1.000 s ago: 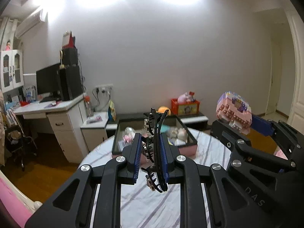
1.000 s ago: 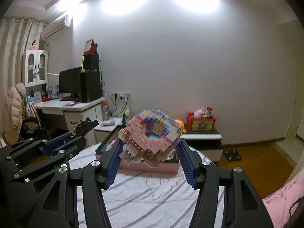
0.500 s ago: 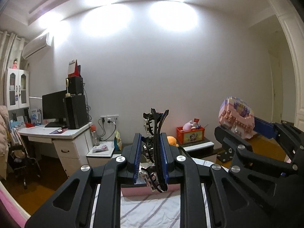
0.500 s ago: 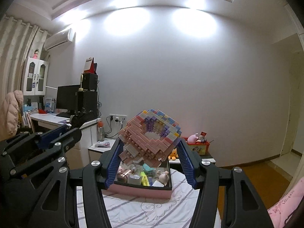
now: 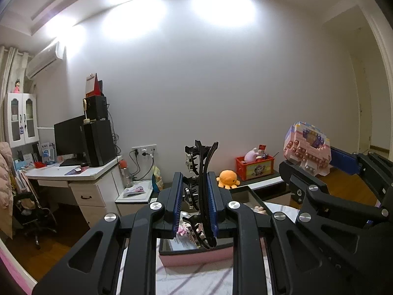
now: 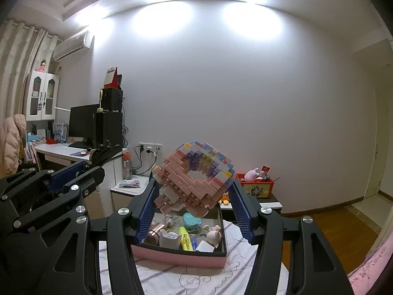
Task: Organize rigid objects
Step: 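Lower the hair clip and block donut into the pink box and open both grippers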
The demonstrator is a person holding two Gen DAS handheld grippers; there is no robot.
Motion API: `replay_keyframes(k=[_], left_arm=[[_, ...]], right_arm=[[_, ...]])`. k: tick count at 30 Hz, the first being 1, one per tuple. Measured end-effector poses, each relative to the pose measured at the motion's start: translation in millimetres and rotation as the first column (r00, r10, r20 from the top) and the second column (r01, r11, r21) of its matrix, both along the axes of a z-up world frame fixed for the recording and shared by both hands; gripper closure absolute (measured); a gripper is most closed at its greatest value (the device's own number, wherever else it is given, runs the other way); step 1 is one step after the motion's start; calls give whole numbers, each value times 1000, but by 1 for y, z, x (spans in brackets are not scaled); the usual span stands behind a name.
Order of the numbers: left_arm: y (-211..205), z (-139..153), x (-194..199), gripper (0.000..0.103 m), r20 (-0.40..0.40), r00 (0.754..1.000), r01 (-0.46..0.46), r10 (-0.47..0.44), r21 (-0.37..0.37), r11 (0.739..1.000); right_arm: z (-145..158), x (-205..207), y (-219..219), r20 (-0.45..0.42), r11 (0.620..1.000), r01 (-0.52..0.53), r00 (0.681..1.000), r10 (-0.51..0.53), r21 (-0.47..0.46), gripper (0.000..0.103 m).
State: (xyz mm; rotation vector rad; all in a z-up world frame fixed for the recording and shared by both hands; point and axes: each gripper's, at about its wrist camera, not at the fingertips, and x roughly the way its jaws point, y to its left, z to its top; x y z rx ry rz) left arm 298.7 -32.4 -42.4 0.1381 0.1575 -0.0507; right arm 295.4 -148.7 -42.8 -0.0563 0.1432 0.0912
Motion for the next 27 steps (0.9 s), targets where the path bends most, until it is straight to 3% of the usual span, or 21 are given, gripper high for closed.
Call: replay_keyframes(k=[6,15,19,22,24,27], left_arm=[[0,-14,50,84,-39,999,-15,15,13,1000],[4,-65,155,84,-190,981,-23,31,43,999],[4,-99,190,84,-275,961,-29,41,48,998],[5,-128,211,84,-361,932,-22,26,17,1000],[3,-146,223,83,-413,910,-20,33,35,999],[-4,-157,227,83,-419,908,4,25,69,998]], right_arm=[[-10,49,7,-29,1000,-1,1000,0,-18,44],[-46,133,12,-138,999,10,990,-16,-46,44],[-73,168,13,-214,998,15,976,-27,-59,44],[-94,187,13,-274,997,11,961,-32,-77,44],[-106,194,13,-305,997,6,952,-32,-83,44],[-127,205,11,-364,996,13,930,-43,-84,44]])
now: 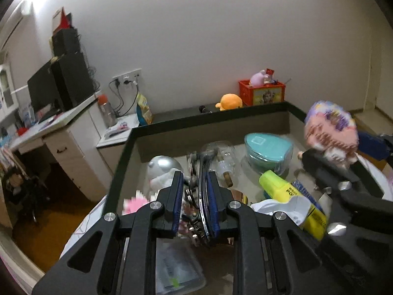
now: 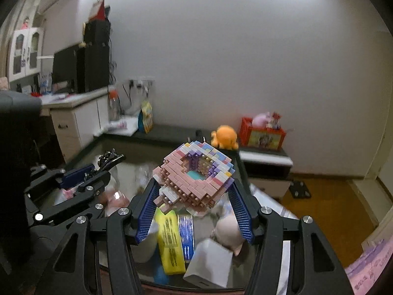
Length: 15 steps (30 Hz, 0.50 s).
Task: Organize rigid objects
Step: 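Lower the hair clip and block donut into the pink box and open both grippers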
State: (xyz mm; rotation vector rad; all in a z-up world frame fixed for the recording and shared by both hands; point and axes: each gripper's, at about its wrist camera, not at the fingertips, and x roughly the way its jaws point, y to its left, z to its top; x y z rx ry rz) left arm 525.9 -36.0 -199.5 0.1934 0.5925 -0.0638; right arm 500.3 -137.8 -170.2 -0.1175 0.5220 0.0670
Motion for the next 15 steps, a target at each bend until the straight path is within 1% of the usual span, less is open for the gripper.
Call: replay_keyframes(k=[3,5,7,8,10,12,14,15], left_arm=[[0,-1,6,83,-10,1000,3,-3,-12,1000],[-1,-1,5,83,0,1000,5,-5,9,1000],[0,-2,4,82,5,1000,3,-3,4,1000],[0,-1,3,79,5,1000,5,-5,0,1000],[0,1,-1,69,24,1000,-6,6,3,1000],[5,2,-2,49,34,999,-31,31,-1,1000],[12,4,-3,43,35,999,-39,40,-41,998],[15,4,-3,41,39,998,-43,45,-51,998]], right_arm=[[-13,12,-3,-49,1000,11,999,-12,-19,44],[-18,15,-7,-77,1000,19,997,-20,-13,44],[-20,17,-8,-89,1000,18,996,-18,-8,44],[-21,16,-8,-93,1000,17,995,-17,-7,44],[-23,17,-10,-102,1000,8,995,-7,11,44],[-24,13,-10,-93,1000,17,996,-17,1,44],[-23,11,-12,-85,1000,25,996,-24,8,42],[-22,11,-13,-80,999,33,996,-32,9,37]])
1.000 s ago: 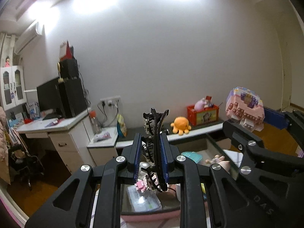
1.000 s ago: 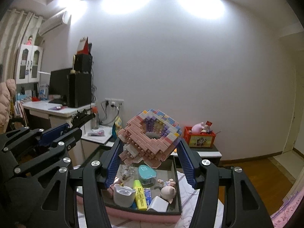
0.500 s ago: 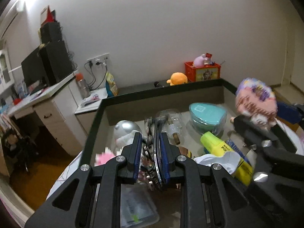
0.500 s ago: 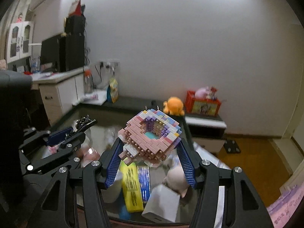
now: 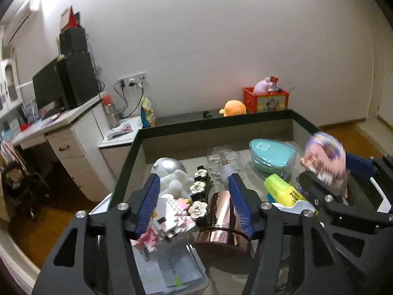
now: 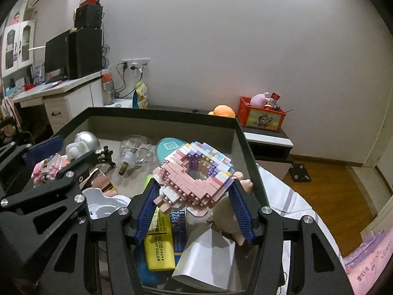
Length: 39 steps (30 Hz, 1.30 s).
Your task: Organize rigid objects
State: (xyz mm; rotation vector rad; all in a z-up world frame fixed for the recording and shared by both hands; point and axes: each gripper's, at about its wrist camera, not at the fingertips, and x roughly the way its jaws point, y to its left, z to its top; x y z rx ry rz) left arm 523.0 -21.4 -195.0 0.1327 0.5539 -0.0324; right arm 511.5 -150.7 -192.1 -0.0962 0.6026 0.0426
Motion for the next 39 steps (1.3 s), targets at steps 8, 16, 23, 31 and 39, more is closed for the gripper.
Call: replay_keyframes(k=[8,16,23,31,39], left_arm=[[9,7,-7,34,27,999,-31,31,-16,999],[25,29,-28,15,53,996,-67,69,-45,997],[36,73,-84,3,112,990,-83,89,-59,995],[41,120,-173,0,200,977,-54,72,-94,994],[41,147,-265,0,270,959,-53,79,-104,993]], right_arm=[[10,-3,0,46,1000,11,999,-12,21,23],[25,-16,-5,77,998,1,997,-6,68,15],[62,-57,-7,137,996,-23,991,12,84,0],[108,-142,-2,219,993,-70,975,47,99,0],[136,-228,0,302,996,-59,953,38,63,0]])
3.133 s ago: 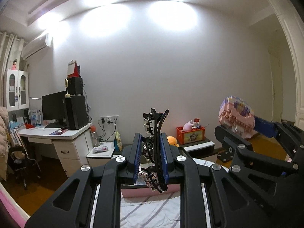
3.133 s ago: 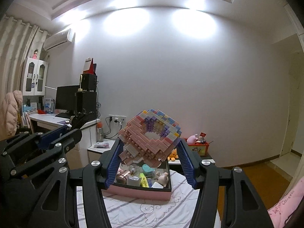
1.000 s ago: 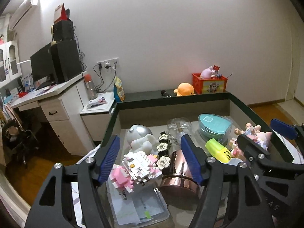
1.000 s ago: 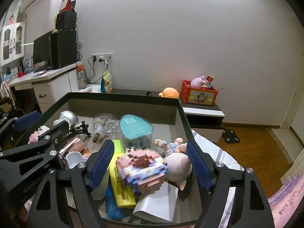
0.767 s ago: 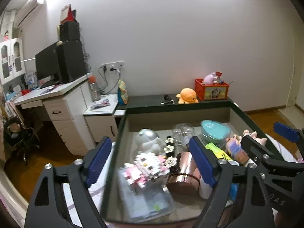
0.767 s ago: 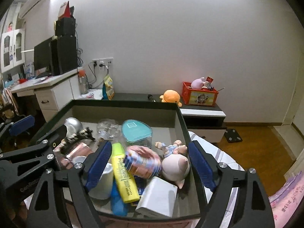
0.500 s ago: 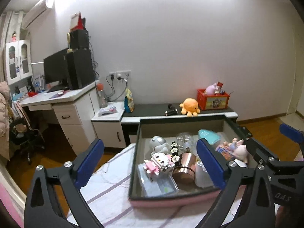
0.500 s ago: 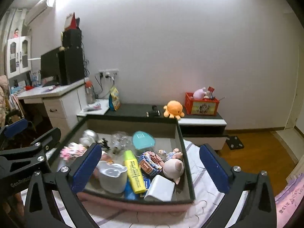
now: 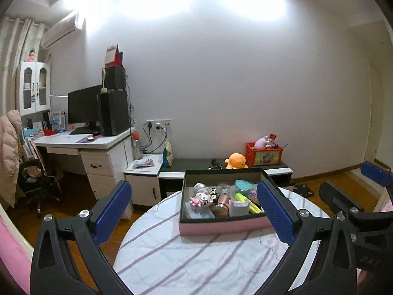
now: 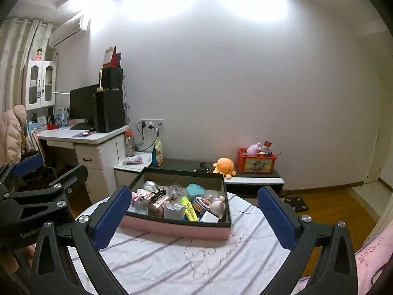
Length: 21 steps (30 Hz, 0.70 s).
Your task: Organize rigid objects
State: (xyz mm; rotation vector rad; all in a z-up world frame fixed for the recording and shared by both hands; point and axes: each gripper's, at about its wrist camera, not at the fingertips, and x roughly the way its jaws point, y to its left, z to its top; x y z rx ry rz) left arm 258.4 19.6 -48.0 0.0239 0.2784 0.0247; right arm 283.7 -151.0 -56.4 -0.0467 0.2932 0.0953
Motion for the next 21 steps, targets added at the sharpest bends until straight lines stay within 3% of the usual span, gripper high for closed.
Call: replay_keyframes(k=[8,14,21], left_arm=[[-1,15,-69,0,15,1000,10,-10,19,1000],[-6,26,-114,0,87,996,-24,19,62,998],[-6,41,-159,0,148,989,-40,31,53,998]], right_arm=[[13,-68,1,24,1000,8,1000,-8,-28,0],[21,-103,-2,43,1000,15,999,-14,-19,0],[36,-142,-4,90,1000,11,996,-10,-19,0]])
